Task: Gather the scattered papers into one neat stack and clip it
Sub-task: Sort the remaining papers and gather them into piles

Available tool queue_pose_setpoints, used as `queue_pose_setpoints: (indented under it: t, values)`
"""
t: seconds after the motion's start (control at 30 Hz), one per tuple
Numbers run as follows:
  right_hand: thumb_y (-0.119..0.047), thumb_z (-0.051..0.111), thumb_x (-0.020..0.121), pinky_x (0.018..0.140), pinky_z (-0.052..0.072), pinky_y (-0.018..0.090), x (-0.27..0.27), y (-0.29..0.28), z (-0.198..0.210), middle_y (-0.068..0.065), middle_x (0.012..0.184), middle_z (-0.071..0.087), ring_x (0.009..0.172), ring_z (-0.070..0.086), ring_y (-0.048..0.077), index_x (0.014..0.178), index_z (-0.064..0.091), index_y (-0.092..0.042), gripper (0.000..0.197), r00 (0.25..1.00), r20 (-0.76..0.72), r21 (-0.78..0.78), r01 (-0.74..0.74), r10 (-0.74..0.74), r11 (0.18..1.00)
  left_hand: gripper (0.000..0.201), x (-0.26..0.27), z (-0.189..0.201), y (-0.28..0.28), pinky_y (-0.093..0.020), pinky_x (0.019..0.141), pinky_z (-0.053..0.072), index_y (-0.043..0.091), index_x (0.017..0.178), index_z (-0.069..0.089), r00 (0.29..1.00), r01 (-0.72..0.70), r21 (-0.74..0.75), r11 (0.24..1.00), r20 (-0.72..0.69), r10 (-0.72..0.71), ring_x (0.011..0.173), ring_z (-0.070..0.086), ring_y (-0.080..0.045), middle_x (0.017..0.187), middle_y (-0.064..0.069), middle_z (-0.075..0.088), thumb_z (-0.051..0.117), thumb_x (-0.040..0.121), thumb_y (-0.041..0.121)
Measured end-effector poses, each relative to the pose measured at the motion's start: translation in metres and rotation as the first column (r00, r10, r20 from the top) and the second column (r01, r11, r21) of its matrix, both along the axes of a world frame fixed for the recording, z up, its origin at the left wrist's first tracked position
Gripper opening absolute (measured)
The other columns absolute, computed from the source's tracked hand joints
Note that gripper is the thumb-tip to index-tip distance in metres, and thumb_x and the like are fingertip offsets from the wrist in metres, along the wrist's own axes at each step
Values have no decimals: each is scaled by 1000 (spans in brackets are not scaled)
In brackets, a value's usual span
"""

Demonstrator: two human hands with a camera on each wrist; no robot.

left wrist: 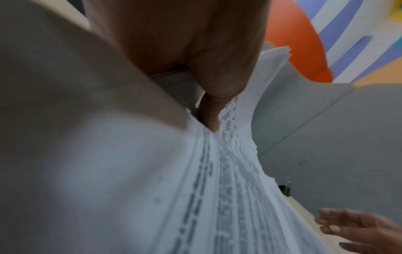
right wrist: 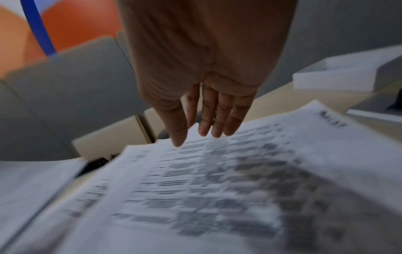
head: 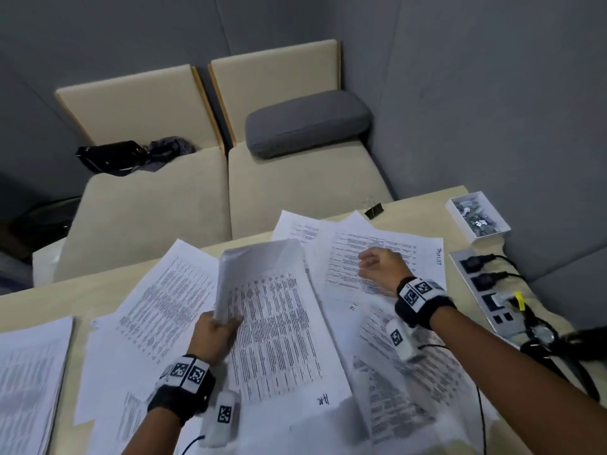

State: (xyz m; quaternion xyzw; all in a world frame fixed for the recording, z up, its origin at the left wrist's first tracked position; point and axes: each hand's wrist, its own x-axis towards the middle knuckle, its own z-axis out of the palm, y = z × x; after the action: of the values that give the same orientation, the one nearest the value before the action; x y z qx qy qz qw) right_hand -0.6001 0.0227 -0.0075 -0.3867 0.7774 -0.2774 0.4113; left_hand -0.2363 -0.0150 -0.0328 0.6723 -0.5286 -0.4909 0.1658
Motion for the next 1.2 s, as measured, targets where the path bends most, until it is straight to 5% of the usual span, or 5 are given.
queue_pose_setpoints:
  t: [0.13,0.2,0.53,0.83,1.2]
  values:
    - [-18,79,77,101,46,36,-64,-33,-32,9,132,55,119,56,26,125,57,-14,54,913,-309,207,-209,267,956,28,5,-39,0,-48,68,57,4,78,61,992,-114,127,985,67,106,64,58,-25,67,-16,59,74,82,28]
    - [-28,80,76,102,44,39,-82,-46,-43,11,139,44,122,50,29,132,50,-18,64,844,-392,313,-253,367,916,29,1,-46,1,-41,57,59,5,72,59,985,-112,129,985,148,93,58,61,-26,65,-14,62,72,84,28]
    - [-65,89,31,98,42,46,-89,-59,-67,10,129,50,121,45,34,140,36,-21,128,639,-553,493,-266,535,828,22,-3,-56,10,-30,53,54,3,82,61,968,-227,187,956,151,200,59,64,-26,70,-11,65,75,81,20]
    - [-24,55,95,68,46,33,-93,6,-39,18,105,67,87,64,34,122,52,-20,28,702,-612,359,-163,364,919,27,-2,-55,13,-31,53,53,1,82,60,974,-183,159,970,164,157,55,61,-26,66,-11,63,75,81,23]
    - [-25,47,99,64,49,39,-97,92,42,17,90,67,72,57,31,98,48,-15,11,681,-716,46,-172,153,984,27,15,-42,33,-34,51,54,3,83,57,990,-106,150,983,104,91,56,57,-25,68,-17,60,73,83,25]
